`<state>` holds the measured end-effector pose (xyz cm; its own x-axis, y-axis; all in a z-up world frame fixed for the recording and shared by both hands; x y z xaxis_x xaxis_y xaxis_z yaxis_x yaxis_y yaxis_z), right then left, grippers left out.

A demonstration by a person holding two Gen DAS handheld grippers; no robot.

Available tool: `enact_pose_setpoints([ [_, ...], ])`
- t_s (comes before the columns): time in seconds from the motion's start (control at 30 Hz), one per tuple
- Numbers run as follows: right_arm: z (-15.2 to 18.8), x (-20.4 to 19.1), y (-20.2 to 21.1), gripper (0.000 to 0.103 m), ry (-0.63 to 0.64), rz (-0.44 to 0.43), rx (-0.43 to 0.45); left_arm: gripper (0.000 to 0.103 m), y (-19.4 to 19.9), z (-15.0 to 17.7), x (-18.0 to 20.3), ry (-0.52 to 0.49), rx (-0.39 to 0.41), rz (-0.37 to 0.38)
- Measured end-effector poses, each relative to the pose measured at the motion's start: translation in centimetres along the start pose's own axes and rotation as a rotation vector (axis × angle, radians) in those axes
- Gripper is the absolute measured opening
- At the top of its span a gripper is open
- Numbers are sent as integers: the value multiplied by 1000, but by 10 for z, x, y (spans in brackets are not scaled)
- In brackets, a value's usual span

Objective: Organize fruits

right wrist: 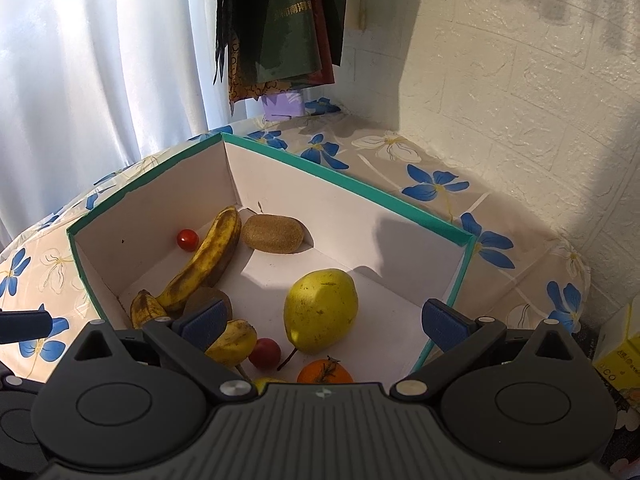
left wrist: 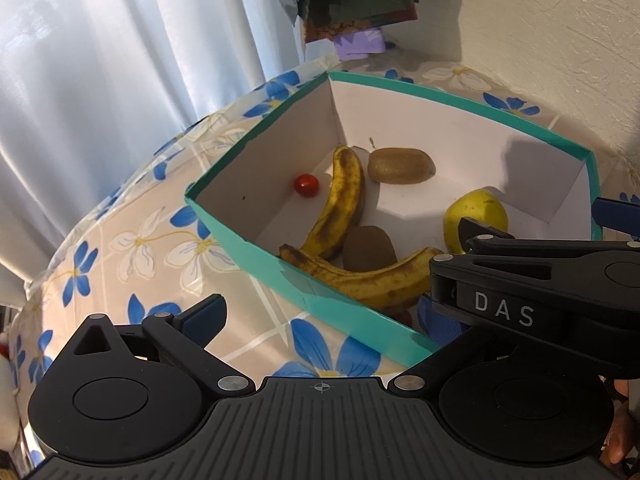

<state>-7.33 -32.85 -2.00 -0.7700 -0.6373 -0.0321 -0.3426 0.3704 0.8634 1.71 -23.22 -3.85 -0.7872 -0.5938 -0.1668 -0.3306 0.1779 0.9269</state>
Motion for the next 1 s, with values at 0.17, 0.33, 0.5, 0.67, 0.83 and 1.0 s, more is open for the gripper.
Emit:
enact_pose_setpoints([
  [0.17, -1, 5, 2, 103, -13, 11, 6, 103, 5, 1, -6, 20, 14, -4],
  [0.33, 0, 11, 3, 103, -25, 23, 4, 103, 12, 2, -11, 41, 28, -3],
  [0.5, 2, 15, 6, 103, -31, 34, 10, 103, 16, 4, -17, 61, 28, -22],
  [0.67, 4, 17, 9, 103, -43, 29, 9, 103, 20, 6, -23, 82, 31, -32],
  [0.83, 4, 20, 10, 103, -49, 40, 11, 103, 23, 7, -26, 93, 38, -37],
  [1.0, 7, 21, 9, 103, -46, 49, 2, 103, 24, 6, -32, 120, 40, -37],
])
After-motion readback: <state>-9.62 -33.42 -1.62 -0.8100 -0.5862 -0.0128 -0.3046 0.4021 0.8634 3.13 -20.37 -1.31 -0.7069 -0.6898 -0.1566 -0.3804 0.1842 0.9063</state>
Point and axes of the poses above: each gripper's, at about its wrist camera, not at the fingertips, and y roughly against the way its jaws point, x to its right, z to its underside, the point moved 9 cm from there along -y, roughly the way its jaws point, and after that the axes turned 14 degrees about -x, right-handed, at the moved point
